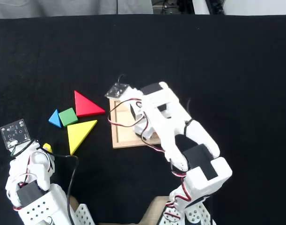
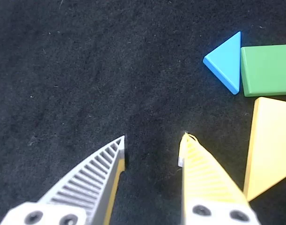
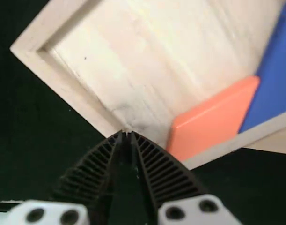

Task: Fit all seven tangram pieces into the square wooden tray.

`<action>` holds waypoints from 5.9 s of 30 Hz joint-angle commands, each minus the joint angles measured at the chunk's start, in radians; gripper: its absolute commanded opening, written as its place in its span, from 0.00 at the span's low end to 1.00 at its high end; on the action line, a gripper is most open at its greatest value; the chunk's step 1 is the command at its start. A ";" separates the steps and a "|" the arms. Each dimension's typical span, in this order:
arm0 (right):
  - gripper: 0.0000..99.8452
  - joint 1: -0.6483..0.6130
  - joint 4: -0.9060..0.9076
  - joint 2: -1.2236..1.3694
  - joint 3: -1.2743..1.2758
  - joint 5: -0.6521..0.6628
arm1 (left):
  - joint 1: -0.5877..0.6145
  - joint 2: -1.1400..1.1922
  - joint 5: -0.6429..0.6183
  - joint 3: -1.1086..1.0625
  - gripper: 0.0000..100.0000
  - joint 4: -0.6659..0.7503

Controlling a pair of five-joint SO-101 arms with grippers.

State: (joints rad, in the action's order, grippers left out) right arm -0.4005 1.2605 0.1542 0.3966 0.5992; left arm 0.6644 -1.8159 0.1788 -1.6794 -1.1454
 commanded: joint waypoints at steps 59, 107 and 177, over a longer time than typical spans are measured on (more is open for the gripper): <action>0.16 -0.275 -0.123 -0.128 0.143 0.129 | -0.007 -0.003 0.000 -0.015 0.19 0.011; 0.16 0.348 -0.477 -0.918 0.693 -0.462 | -0.486 1.270 0.081 1.013 0.25 -0.229; 0.16 0.344 -0.482 -0.918 0.699 -0.459 | -0.486 2.018 0.551 1.297 0.33 -0.008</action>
State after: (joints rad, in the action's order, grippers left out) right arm -0.0675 0.7986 -0.7342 1.1024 0.1435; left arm 0.1826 0.2079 0.7142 -0.4488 -1.1439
